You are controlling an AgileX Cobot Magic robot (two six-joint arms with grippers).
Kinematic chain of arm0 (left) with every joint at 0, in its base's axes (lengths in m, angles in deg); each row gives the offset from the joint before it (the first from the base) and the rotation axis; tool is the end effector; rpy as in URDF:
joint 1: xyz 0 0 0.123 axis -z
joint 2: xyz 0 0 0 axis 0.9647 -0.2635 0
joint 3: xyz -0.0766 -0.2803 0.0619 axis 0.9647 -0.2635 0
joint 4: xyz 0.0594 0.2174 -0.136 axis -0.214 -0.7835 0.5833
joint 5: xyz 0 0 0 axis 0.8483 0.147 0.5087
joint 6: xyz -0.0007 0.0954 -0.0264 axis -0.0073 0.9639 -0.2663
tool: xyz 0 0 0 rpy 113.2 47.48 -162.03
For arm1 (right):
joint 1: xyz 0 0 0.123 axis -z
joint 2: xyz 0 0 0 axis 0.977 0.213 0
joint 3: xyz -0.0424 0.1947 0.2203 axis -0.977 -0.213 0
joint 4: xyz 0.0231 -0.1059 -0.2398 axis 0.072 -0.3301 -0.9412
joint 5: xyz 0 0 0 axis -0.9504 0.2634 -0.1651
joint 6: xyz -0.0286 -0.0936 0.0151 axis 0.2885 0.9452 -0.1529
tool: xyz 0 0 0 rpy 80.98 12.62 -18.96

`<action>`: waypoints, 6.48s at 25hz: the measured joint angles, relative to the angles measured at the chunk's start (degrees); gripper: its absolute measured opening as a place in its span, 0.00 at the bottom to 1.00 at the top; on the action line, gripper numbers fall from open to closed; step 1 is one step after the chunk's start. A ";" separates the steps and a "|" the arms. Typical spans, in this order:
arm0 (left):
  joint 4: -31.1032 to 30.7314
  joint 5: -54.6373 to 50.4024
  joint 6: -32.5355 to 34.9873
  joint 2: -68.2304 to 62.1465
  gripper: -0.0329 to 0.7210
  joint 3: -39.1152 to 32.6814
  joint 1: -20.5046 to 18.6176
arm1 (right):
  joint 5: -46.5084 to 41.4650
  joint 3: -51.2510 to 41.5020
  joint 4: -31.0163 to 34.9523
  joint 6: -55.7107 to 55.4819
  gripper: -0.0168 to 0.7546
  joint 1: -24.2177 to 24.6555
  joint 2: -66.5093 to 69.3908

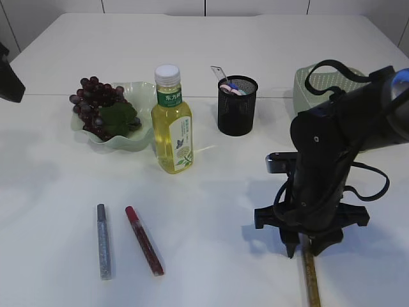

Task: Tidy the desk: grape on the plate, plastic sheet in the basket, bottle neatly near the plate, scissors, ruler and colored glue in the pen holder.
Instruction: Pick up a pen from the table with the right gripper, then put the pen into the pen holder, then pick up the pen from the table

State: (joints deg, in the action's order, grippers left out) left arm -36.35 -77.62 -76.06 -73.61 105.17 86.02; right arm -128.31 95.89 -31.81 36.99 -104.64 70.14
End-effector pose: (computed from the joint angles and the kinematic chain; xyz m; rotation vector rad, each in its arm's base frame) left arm 0.2880 -0.0609 0.3382 0.1420 2.5700 -0.1543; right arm 0.3038 0.1508 0.1174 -0.0521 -3.1364 0.0611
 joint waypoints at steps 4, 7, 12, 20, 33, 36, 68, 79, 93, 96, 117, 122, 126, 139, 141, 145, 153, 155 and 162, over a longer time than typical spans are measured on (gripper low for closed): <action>0.00 0.00 0.00 0.00 0.71 0.00 0.00 | 0.36 0.00 0.00 -0.35 0.39 0.00 0.10; 0.00 0.00 0.00 0.00 0.71 0.00 0.00 | 0.60 0.00 -0.24 -0.35 0.36 0.00 0.10; 0.00 0.00 0.00 0.00 0.71 0.00 0.00 | 0.82 0.00 -0.58 -0.35 0.25 0.00 0.10; 0.00 0.10 0.00 0.00 0.71 0.00 0.00 | 0.96 0.00 -1.10 -0.35 0.17 0.00 0.10; 0.05 1.43 0.00 0.00 0.71 0.00 0.00 | 2.83 2.04 0.77 2.53 0.15 2.90 -5.46; 0.15 1.67 0.00 0.00 0.71 0.00 0.00 | 2.83 5.73 7.06 10.82 0.15 6.39 -7.68; 1.71 1.76 0.00 0.00 0.71 0.00 0.00 | 22.06 41.09 90.32 112.36 0.15 19.29 11.37; 1.71 1.89 0.00 0.00 0.71 0.00 0.00 | 23.22 42.21 105.11 135.42 0.14 19.29 19.16; 1.71 2.34 0.00 0.00 0.71 0.00 0.00 | 20.47 42.21 105.19 134.35 0.54 19.29 19.88; 1.71 2.34 0.00 0.00 0.71 0.00 0.00 | 23.29 42.21 99.63 125.90 0.55 19.29 16.49; 2.52 0.88 -1.35 0.00 0.62 0.00 0.00 | -20.21 40.56 14.60 36.02 0.51 18.20 -8.54; 3.14 -1.21 -2.91 -1.60 0.61 0.00 1.35 | -21.90 31.18 9.56 33.25 0.51 14.72 -13.14; 3.17 -1.91 -3.28 -6.85 0.61 0.00 5.06 | -22.00 22.88 8.93 32.81 0.50 10.60 -15.44; 1.13 4.51 -22.89 -21.79 0.61 0.00 7.80 | -21.29 14.49 8.93 32.64 0.50 5.90 -15.80; 1.03 4.88 -24.88 -23.71 0.61 0.00 7.80 | -21.08 14.49 8.79 32.64 0.50 5.90 -15.80; 0.81 5.81 -28.56 -27.21 0.61 0.00 8.06 | -20.58 14.49 8.75 32.64 0.50 5.90 -15.80; 0.45 7.51 -32.57 -32.79 0.61 0.00 11.25 | -20.31 14.49 8.66 32.55 0.50 5.90 -15.80; 0.33 7.71 -32.78 -34.28 0.61 0.00 11.54 | -20.31 14.49 8.66 32.55 0.50 5.90 -15.80; -0.60 9.49 -33.26 -36.41 0.61 0.00 11.60 | -20.17 14.49 8.66 32.55 0.50 5.90 -15.80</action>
State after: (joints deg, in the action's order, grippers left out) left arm -36.95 -68.13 -109.32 -110.02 105.17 97.63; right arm -148.48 110.37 -23.15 69.54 -98.74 54.33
